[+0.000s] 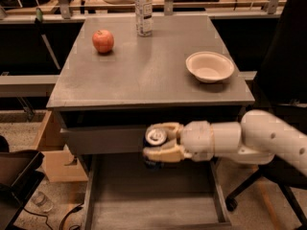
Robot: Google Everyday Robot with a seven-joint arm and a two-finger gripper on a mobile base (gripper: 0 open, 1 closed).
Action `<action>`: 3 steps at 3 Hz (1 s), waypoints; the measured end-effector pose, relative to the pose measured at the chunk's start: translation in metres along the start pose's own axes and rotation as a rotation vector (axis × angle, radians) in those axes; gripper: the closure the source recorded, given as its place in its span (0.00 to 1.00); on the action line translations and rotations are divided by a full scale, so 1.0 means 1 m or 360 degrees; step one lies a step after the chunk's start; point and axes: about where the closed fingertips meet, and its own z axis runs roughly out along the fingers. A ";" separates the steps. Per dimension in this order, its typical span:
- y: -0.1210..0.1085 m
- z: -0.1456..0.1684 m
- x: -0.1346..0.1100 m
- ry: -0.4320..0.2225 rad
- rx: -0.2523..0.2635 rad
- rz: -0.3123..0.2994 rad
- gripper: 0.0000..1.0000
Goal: Pick pepsi can from middle drawer and place on counter
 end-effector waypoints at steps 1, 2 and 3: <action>-0.019 -0.017 -0.063 0.0019 0.0106 -0.0012 1.00; -0.056 -0.025 -0.117 -0.0020 0.0223 -0.0028 1.00; -0.090 -0.018 -0.150 -0.0055 0.0268 -0.0069 1.00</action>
Offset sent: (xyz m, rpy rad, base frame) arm 0.1167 -0.0148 0.1790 0.0283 -0.0833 -0.2328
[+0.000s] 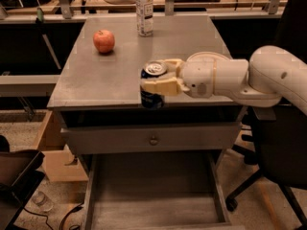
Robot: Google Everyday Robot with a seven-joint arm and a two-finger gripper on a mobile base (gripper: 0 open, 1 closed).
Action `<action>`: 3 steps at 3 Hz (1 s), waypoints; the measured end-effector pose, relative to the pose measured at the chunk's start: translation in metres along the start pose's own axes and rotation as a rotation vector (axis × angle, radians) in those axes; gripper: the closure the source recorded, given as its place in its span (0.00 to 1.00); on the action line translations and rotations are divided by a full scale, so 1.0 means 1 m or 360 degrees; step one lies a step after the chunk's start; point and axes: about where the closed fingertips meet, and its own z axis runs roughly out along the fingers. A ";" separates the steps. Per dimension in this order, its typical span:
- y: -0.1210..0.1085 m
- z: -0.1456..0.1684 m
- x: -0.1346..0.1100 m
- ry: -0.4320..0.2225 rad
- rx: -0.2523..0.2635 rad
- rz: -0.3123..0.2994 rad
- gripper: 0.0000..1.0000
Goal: Pick pepsi can from middle drawer and place on counter
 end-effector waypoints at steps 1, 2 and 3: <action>-0.027 0.017 -0.025 -0.0026 0.0019 -0.0044 1.00; -0.055 0.028 -0.025 -0.0030 0.0034 -0.0071 1.00; -0.093 0.042 -0.003 -0.0044 0.0057 -0.0058 0.98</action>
Offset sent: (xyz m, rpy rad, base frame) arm 0.1018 0.0141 0.0159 0.0047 -0.0706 -0.0330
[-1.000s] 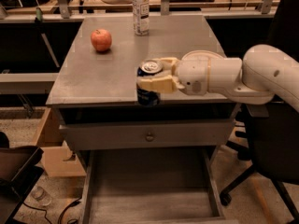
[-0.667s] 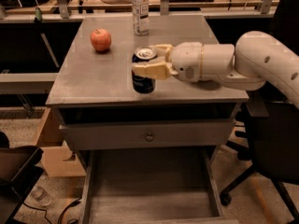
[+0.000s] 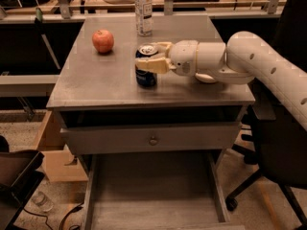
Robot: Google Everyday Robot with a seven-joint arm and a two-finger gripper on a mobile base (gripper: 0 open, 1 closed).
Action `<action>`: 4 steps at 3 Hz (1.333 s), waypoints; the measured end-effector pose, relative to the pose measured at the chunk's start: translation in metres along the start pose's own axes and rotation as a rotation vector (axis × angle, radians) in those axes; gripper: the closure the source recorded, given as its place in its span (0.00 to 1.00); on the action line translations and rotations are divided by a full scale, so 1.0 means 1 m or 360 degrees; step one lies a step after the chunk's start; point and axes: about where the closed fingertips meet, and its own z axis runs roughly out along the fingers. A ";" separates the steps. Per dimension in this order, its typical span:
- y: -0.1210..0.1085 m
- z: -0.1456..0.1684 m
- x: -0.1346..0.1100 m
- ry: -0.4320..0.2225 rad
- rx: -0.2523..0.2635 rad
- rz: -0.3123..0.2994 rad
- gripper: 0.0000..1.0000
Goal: Pick pepsi can from middle drawer and place on counter
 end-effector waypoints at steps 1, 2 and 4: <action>0.004 0.002 -0.003 0.0001 -0.0010 -0.0004 0.75; 0.006 0.004 -0.003 0.0000 -0.0017 -0.0004 0.53; 0.008 0.009 -0.004 -0.0002 -0.0031 -0.0006 0.07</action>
Offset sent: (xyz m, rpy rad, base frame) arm -0.0032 0.0024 0.0018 -0.0013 -0.0010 0.0050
